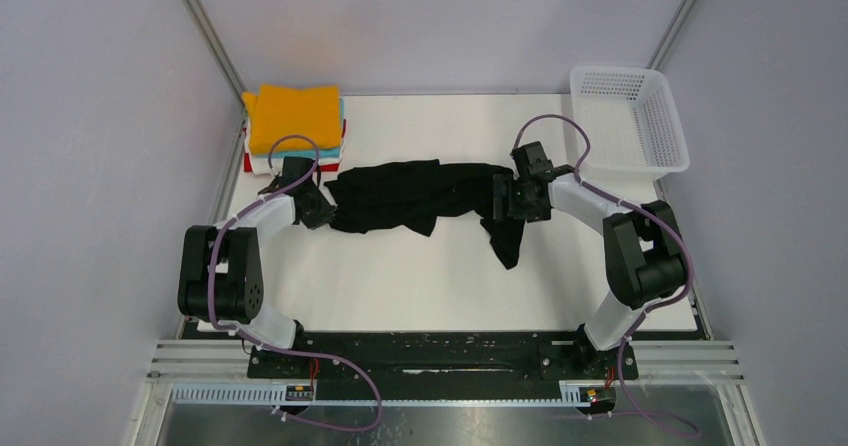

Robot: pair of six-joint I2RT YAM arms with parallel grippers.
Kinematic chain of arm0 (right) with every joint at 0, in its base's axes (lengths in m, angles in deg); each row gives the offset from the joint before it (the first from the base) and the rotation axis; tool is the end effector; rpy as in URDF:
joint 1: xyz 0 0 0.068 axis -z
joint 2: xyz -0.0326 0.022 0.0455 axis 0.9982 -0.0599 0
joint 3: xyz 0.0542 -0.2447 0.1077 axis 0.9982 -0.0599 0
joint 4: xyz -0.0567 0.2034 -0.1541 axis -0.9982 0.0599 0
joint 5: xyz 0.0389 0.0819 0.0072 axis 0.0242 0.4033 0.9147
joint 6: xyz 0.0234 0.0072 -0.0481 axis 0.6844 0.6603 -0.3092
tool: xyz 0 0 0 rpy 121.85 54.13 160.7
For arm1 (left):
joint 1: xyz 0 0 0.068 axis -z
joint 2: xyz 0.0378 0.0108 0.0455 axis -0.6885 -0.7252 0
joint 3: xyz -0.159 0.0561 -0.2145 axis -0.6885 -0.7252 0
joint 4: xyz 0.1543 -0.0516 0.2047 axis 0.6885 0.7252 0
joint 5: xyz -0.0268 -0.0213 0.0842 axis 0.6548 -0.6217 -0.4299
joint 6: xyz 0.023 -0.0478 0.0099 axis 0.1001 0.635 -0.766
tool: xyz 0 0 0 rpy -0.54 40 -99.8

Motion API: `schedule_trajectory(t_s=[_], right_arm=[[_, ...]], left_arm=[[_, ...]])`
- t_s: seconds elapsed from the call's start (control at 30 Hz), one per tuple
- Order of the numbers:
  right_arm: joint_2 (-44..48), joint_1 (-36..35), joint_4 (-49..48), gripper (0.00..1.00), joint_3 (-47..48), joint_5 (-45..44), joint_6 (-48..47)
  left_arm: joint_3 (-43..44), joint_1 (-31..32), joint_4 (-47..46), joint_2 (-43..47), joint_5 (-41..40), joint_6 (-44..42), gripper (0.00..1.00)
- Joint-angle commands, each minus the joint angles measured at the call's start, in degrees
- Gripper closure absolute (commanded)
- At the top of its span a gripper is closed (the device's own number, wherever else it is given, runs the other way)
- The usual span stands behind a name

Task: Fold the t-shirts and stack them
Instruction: Flatten out the tshirt

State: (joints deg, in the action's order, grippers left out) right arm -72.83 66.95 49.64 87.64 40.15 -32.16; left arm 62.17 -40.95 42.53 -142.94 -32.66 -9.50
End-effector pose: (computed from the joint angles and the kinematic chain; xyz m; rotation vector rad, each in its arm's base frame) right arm 0.3214 0.1146 0.1840 -0.0997 2.6096 0.2216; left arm 0.2958 -0.0128 0.1710 -0.8264 2.4832 -0.2460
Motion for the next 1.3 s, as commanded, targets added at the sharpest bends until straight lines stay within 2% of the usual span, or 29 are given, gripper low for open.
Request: schedule_trajectory(t_s=[0.0,0.13,0.23,0.37,0.43,0.5,0.53,0.57,0.63,0.9,1.1,1.27], right_arm=[[2.00,-0.42,-1.51,0.09,4.60,-3.32,0.17],[-2.94,-0.64,-2.38,0.10,8.96,-1.03,0.72],[-6.36,-0.82,-3.27,0.13,11.17,-2.50,0.66],[-11.48,-0.77,-2.64,0.23,14.14,-6.78,-0.63],[-13.38,-0.77,-1.36,0.36,15.76,-8.17,-0.29],[-13.21,-0.77,-1.34,0.59,15.74,-9.54,0.76],[-12.19,-0.73,-1.94,0.74,15.28,-10.25,1.26],[-10.75,-0.78,-2.48,0.86,14.72,-11.07,1.72],[-7.15,-0.80,-2.32,0.99,14.20,-12.96,1.74],[12.71,-0.77,3.16,1.00,14.62,-9.67,-4.74],[23.45,-0.43,6.58,1.00,17.22,-9.95,-9.83],[33.46,-0.35,7.84,1.00,18.98,-2.45,-14.65]], left_arm=[[-0.69,0.07,-1.13,4.98,-1.14,-1.56,1.00],[-0.50,0.05,-1.06,5.74,-0.90,-1.56,1.00],[-0.39,0.06,-0.99,5.95,-1.05,-1.56,1.00],[-0.39,0.02,-0.92,6.07,-1.42,-1.47,1.00],[-0.35,0.07,-0.84,6.12,-1.54,-1.39,1.00],[-0.09,0.07,-0.28,6.65,-2.24,-1.23,1.00],[0.07,0.07,-0.05,7.43,-2.65,-1.06,1.00],[0.29,0.07,0.08,8.34,-3.04,-0.95,1.00],[1.83,0.07,0.40,10.67,-3.22,-0.93,1.00],[9.78,0.07,-4.44,25.19,0.00,-1.49,1.00],[16.87,0.07,-8.07,34.87,-4.44,-5.37,1.00],[20.66,0.07,-11.92,41.44,-8.46,-9.14,1.00]])
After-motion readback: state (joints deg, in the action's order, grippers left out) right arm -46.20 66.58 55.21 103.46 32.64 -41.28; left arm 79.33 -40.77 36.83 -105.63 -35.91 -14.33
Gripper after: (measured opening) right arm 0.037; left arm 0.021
